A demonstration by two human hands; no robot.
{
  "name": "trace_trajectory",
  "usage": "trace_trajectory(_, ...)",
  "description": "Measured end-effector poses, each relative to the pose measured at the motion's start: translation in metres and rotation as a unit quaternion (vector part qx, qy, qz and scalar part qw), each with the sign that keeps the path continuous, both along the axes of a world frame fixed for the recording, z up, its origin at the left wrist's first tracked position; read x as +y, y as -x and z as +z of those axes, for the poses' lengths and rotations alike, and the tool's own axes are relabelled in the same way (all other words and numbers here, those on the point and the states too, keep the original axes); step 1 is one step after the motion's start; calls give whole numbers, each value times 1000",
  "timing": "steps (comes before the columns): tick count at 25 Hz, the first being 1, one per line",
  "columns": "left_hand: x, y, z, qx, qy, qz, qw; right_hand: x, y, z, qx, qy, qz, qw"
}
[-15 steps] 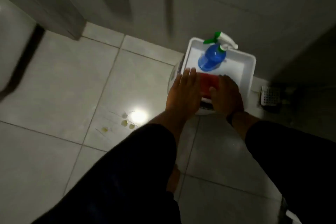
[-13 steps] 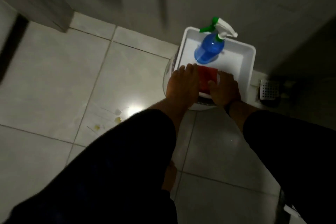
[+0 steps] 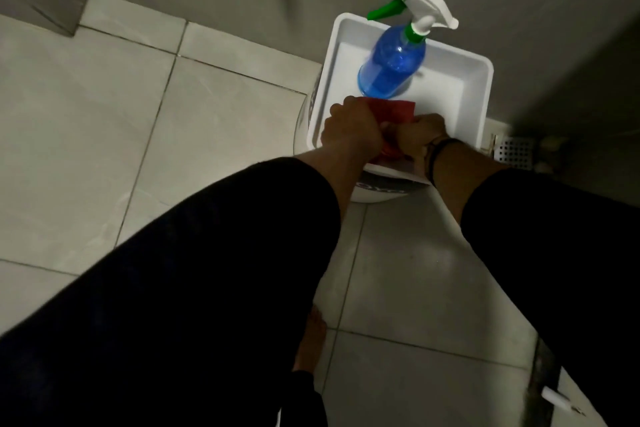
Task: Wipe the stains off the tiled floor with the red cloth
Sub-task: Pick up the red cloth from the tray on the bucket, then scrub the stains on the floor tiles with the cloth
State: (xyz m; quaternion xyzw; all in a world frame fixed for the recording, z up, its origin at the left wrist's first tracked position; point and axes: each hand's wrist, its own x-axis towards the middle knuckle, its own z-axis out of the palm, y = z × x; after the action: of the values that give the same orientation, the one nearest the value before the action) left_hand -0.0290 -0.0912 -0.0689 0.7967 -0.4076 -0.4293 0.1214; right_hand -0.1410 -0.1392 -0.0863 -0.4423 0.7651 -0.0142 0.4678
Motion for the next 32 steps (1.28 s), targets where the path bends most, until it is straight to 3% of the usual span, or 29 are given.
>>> trace_trajectory(4, 14, -7, 27, 83, 91, 127, 984, 16, -9, 39, -99, 85, -90, 987)
trace_trajectory(8, 70, -36, 60, 242, 138, 263, 924, 68, -28, 91, -176, 136, -107, 969)
trace_trajectory(10, 112, -57, 66, 311, 145, 310, 887, 98, -36, 104, -235, 85, -86, 964)
trace_trajectory(12, 164, -79, 62, 362, 152, 345, 853, 135, -51, 108, -354, -29, -29, 934)
trace_trajectory(14, 215, -100, 51, 374, 155, 362, 840, 172, -74, 102, -407, -144, 41, 901)
trace_trajectory(16, 263, -117, 31, 348, 147, 391, 840, 206, -97, 84, -392, -213, 92, 890)
trace_trajectory(19, 329, -145, -10, 269, 122, 435, 851, 243, -137, 39, -320, -243, 148, 904)
trace_trajectory(22, 404, -173, -68, 115, 33, 424, 898, 271, -178, -15, -251, -215, 234, 914)
trace_trajectory(25, 482, -201, -140, -40, -99, 328, 939, 275, -213, -72, -221, -116, 305, 919)
trace_trajectory(27, 523, -215, -183, -101, -136, 290, 942, 264, -240, -110, -194, -26, 355, 914)
trace_trajectory(30, 561, -225, -243, -183, -106, 297, 931, 243, -288, -160, -168, 71, 402, 897)
trace_trajectory(32, 572, -226, -277, -227, -75, 283, 929, 233, -316, -193, -96, 161, 442, 877)
